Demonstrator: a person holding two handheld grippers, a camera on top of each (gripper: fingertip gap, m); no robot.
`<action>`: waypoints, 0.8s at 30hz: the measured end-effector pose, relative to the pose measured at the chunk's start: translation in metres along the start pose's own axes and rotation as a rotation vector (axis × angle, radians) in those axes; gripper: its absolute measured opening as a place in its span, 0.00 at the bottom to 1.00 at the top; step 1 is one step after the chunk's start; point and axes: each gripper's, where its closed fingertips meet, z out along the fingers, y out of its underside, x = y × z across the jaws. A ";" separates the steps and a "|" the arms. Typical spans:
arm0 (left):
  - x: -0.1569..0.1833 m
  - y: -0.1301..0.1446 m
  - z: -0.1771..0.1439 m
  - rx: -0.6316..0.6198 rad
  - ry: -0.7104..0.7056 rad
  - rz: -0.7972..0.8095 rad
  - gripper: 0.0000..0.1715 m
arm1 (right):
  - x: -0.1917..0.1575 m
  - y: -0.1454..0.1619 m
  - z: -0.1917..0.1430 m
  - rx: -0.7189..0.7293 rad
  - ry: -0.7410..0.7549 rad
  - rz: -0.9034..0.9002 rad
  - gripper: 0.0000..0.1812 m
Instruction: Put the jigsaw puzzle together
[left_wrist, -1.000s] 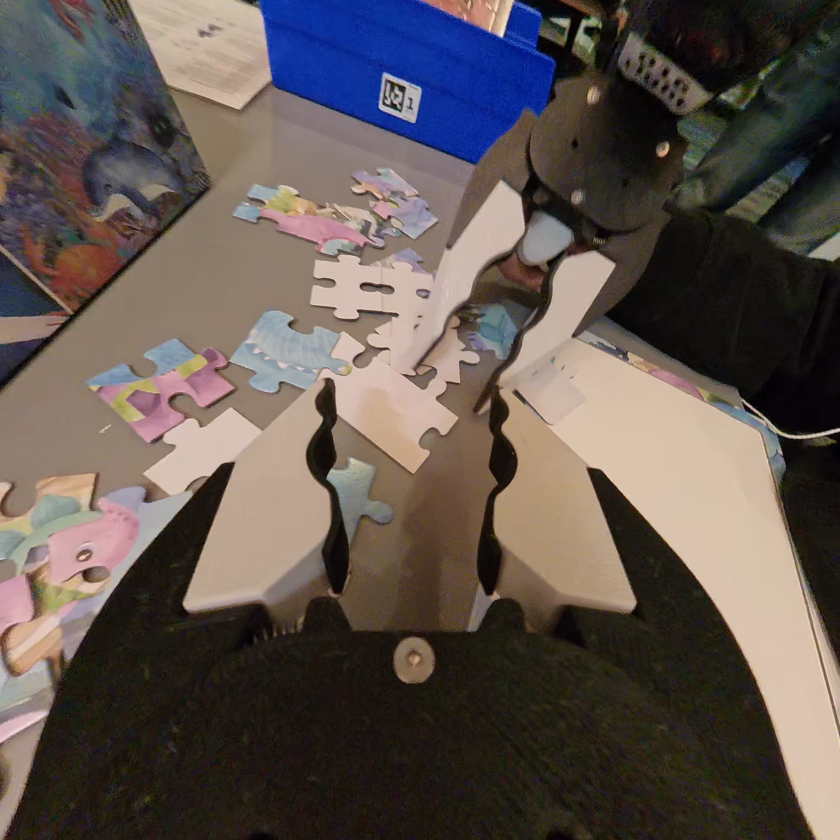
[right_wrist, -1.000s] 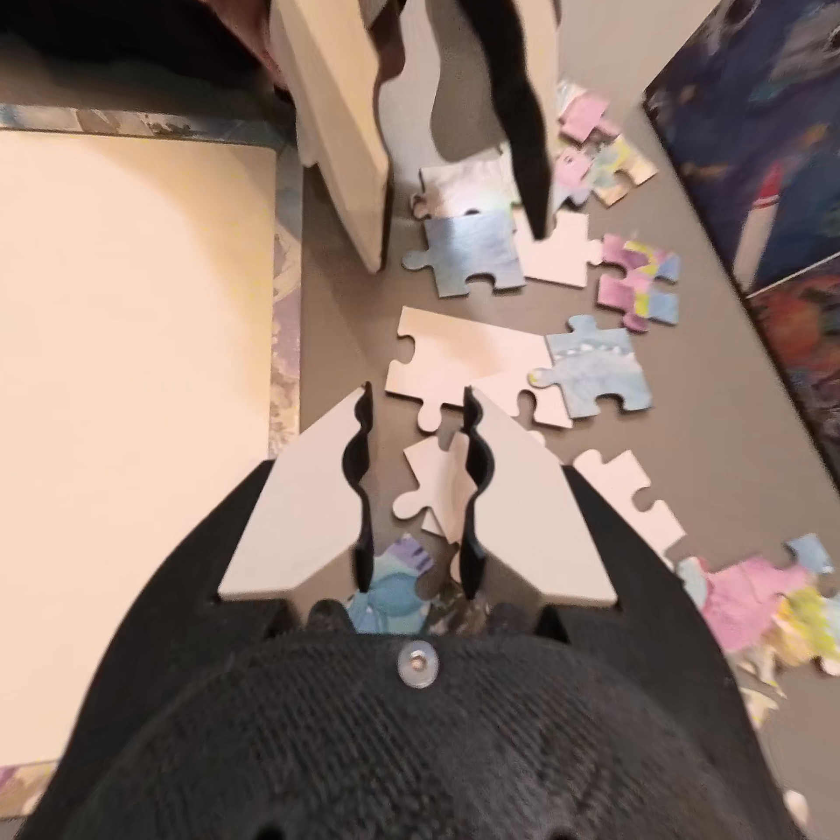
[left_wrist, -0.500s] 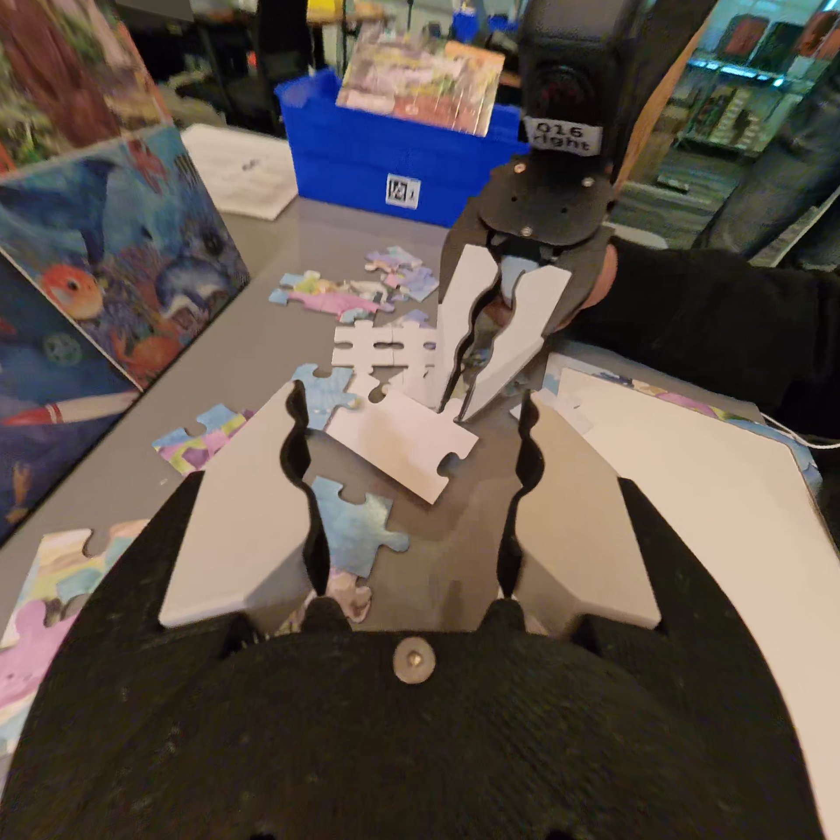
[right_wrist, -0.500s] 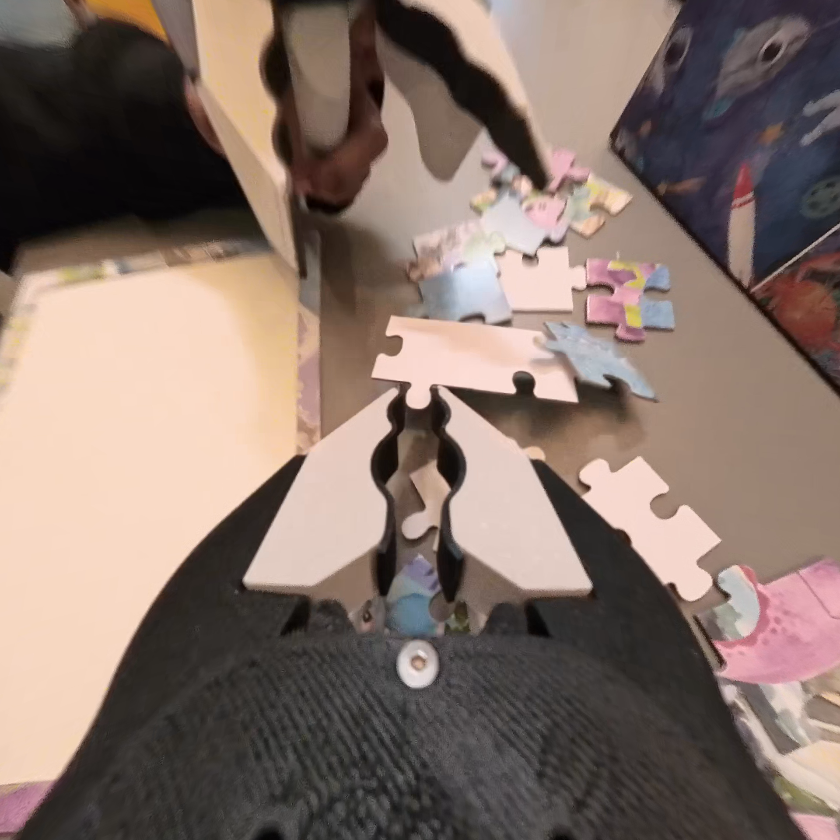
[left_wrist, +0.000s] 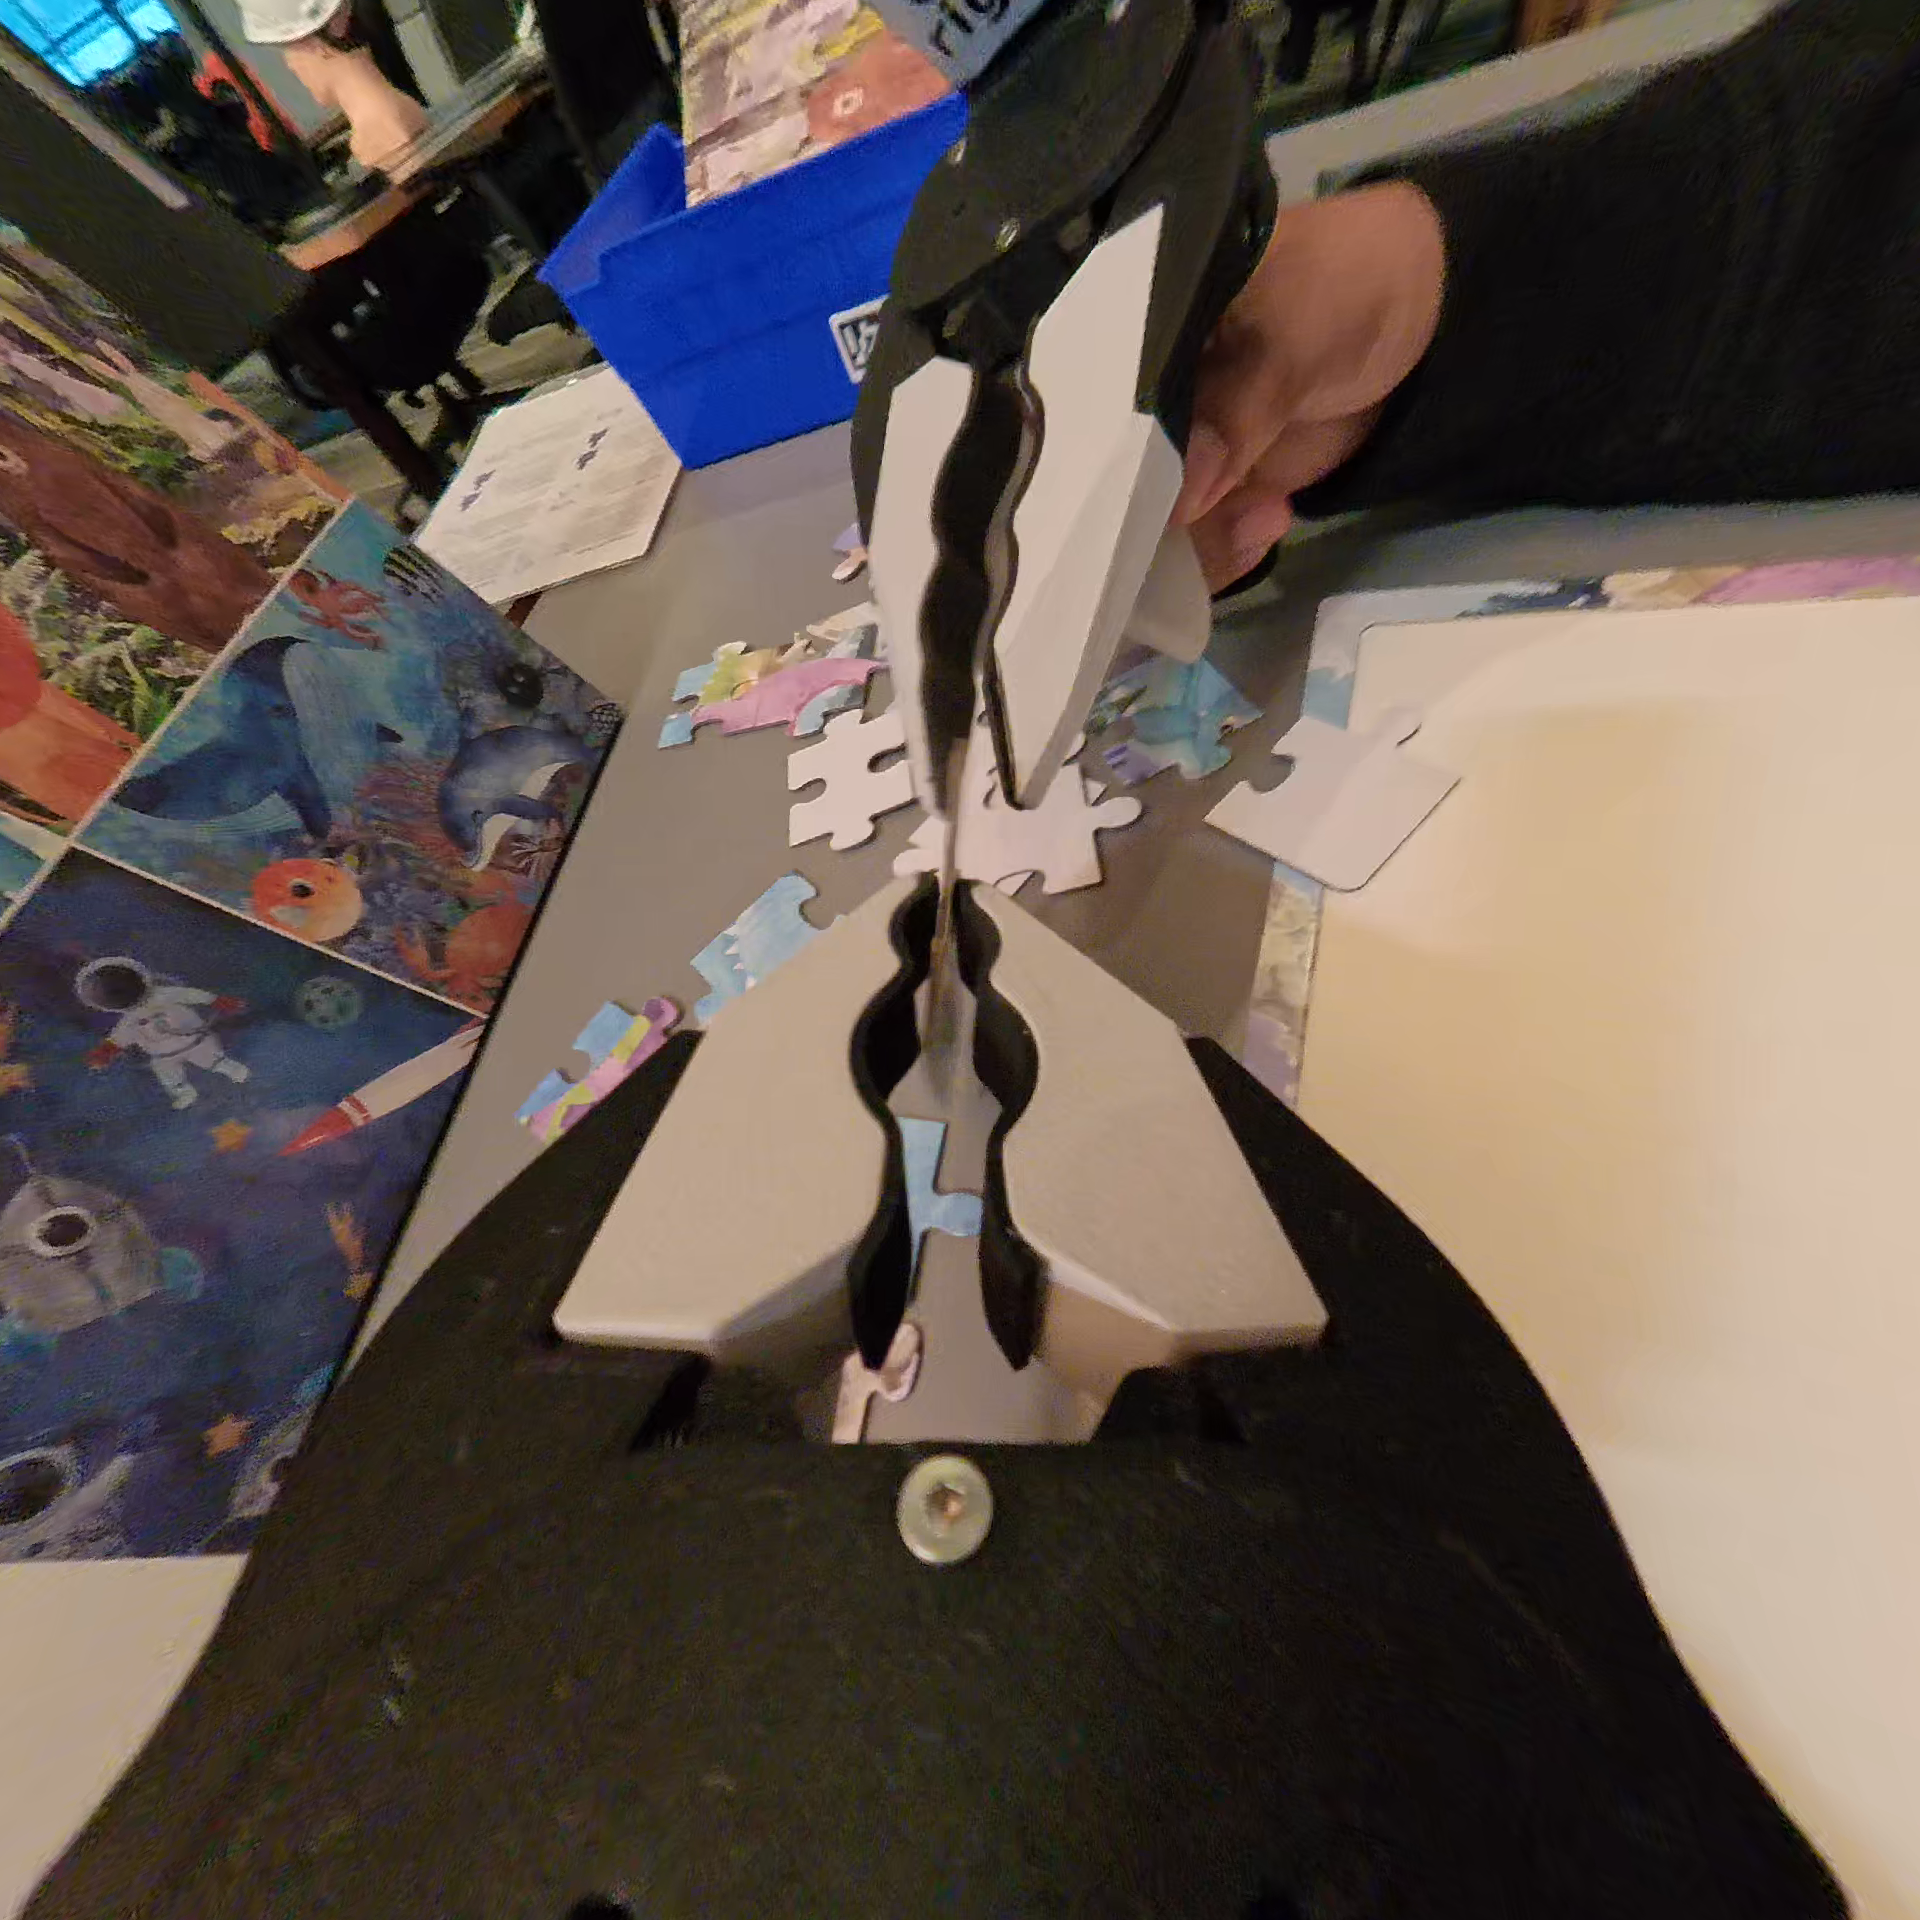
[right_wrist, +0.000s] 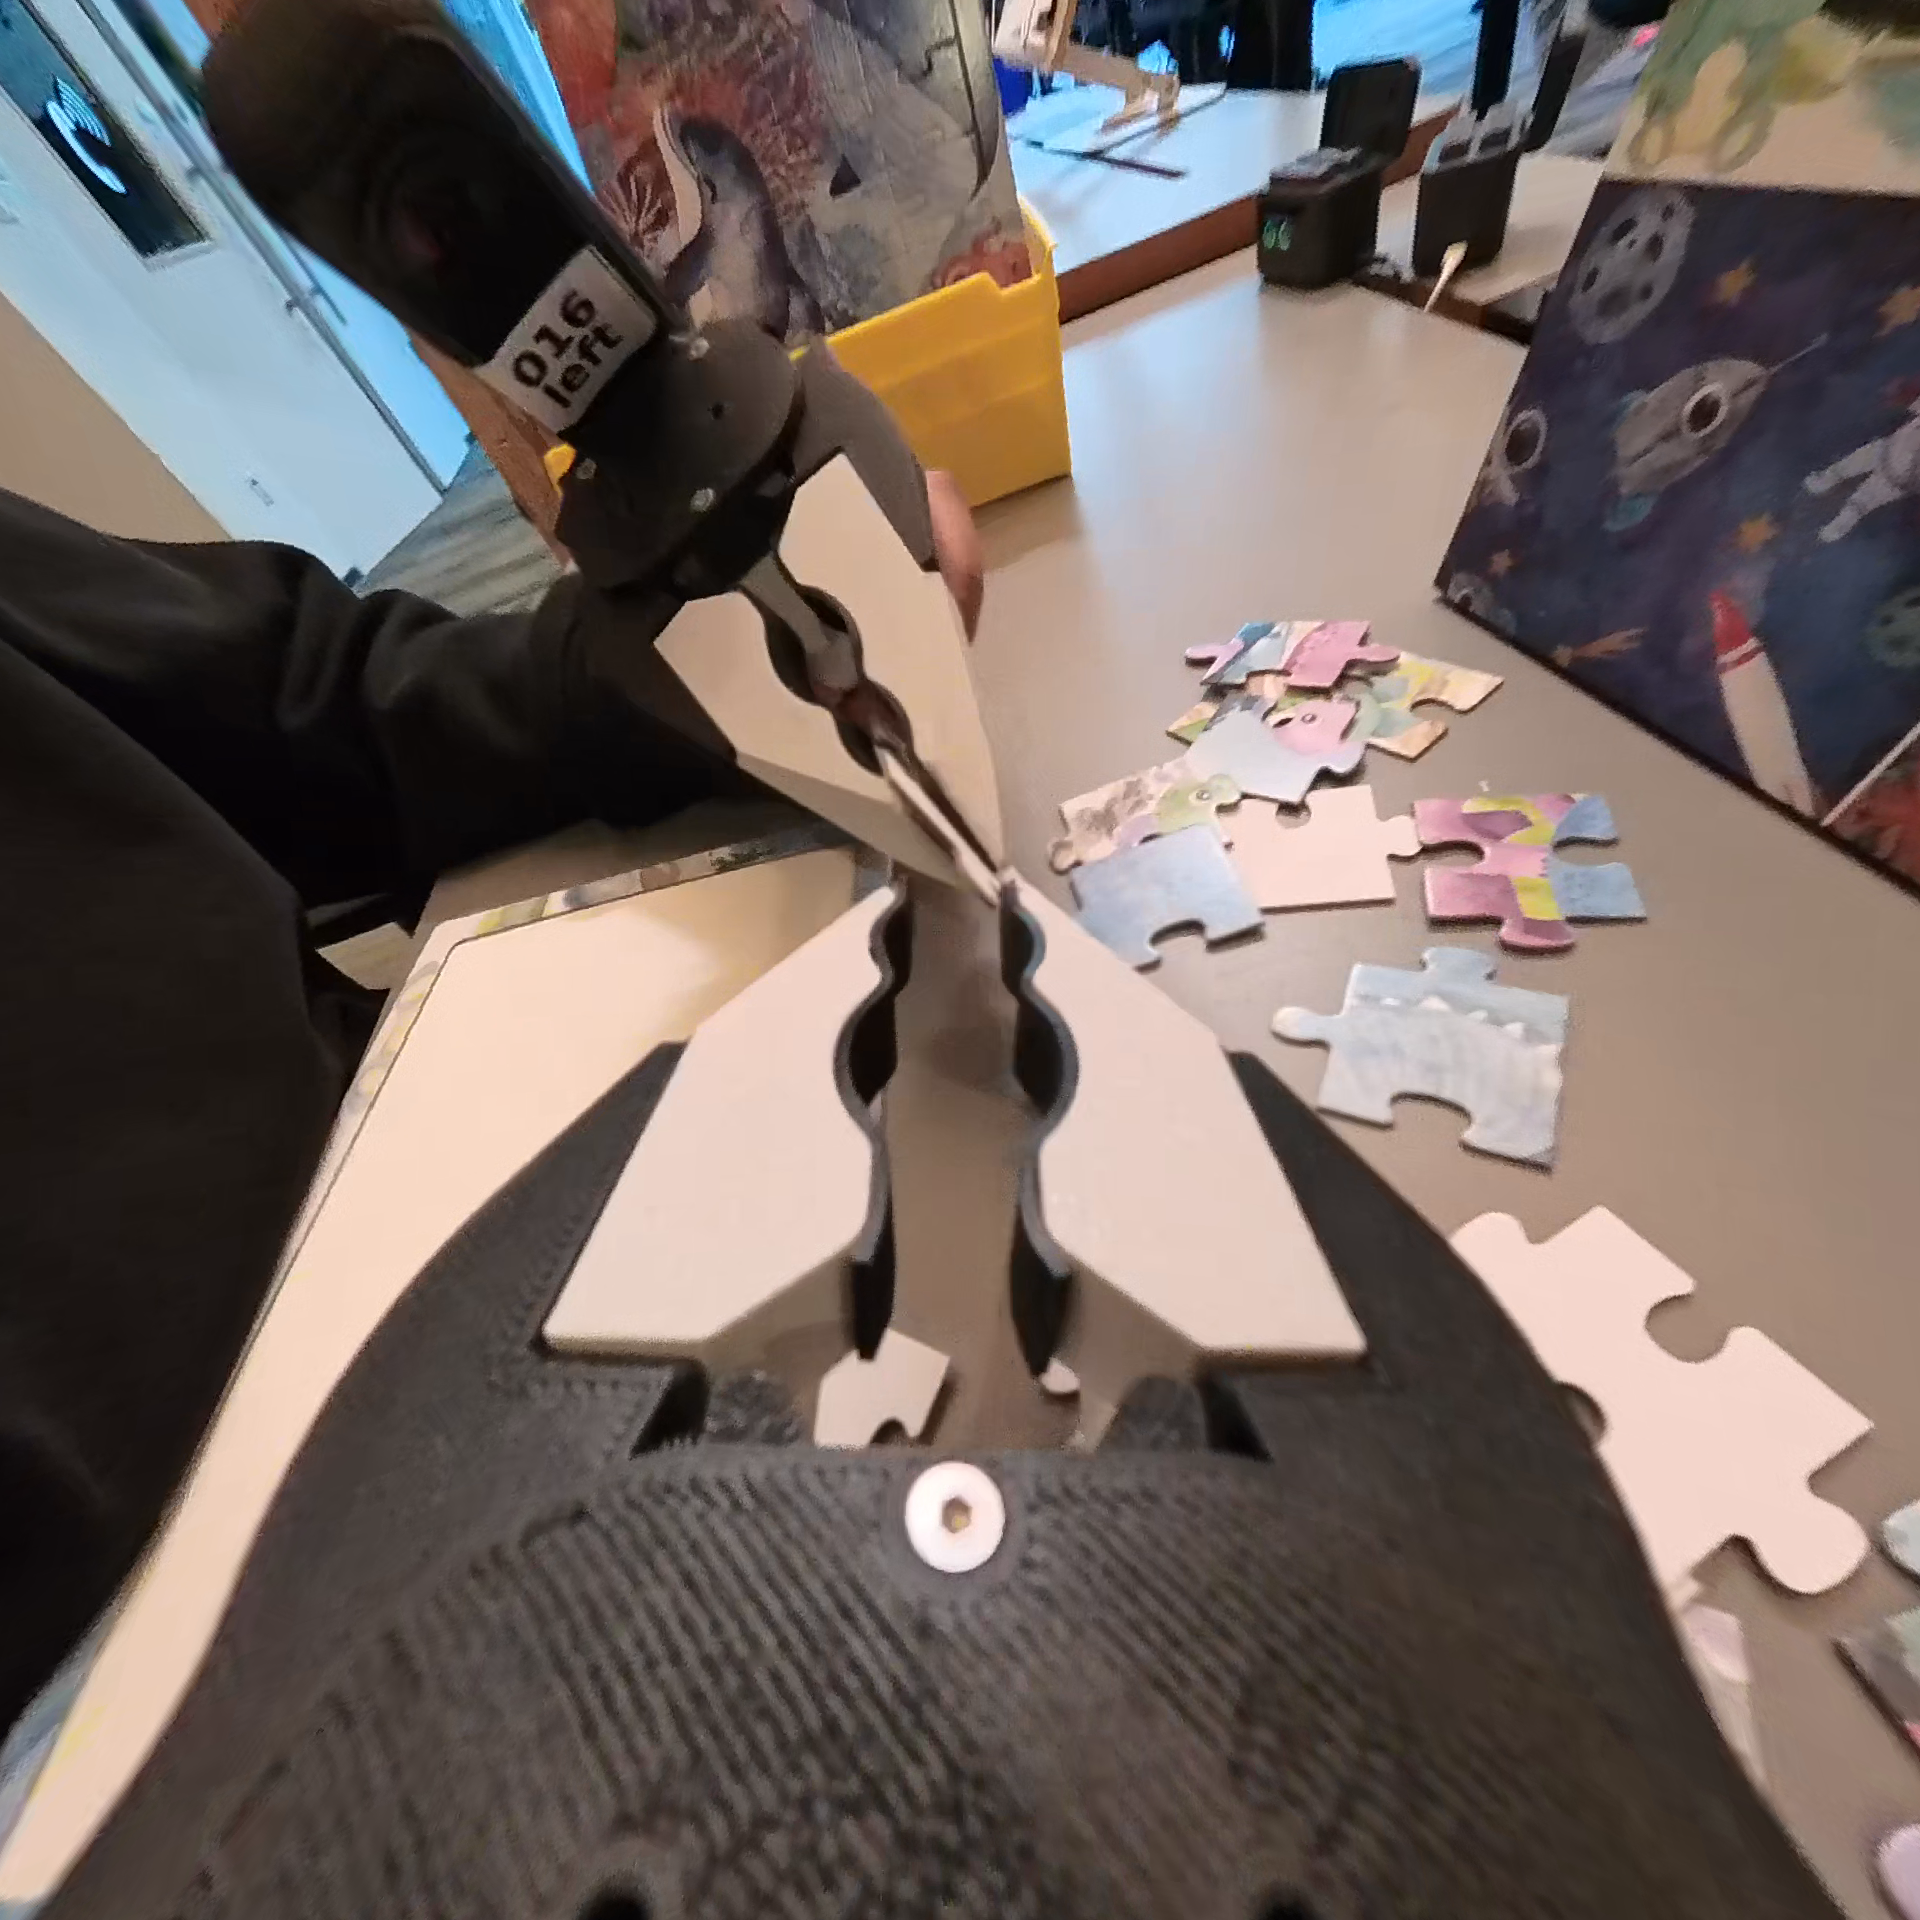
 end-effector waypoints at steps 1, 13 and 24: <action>-0.004 -0.003 -0.002 0.023 -0.009 -0.035 0.00 | 0.003 0.000 -0.002 0.002 0.018 -0.023 0.09; -0.032 -0.052 -0.041 0.550 0.287 -0.725 0.00 | -0.007 -0.016 0.004 0.169 -0.077 0.006 0.18; -0.015 -0.069 -0.048 0.697 0.761 -1.078 0.00 | -0.034 -0.035 -0.012 0.308 -0.341 0.115 0.00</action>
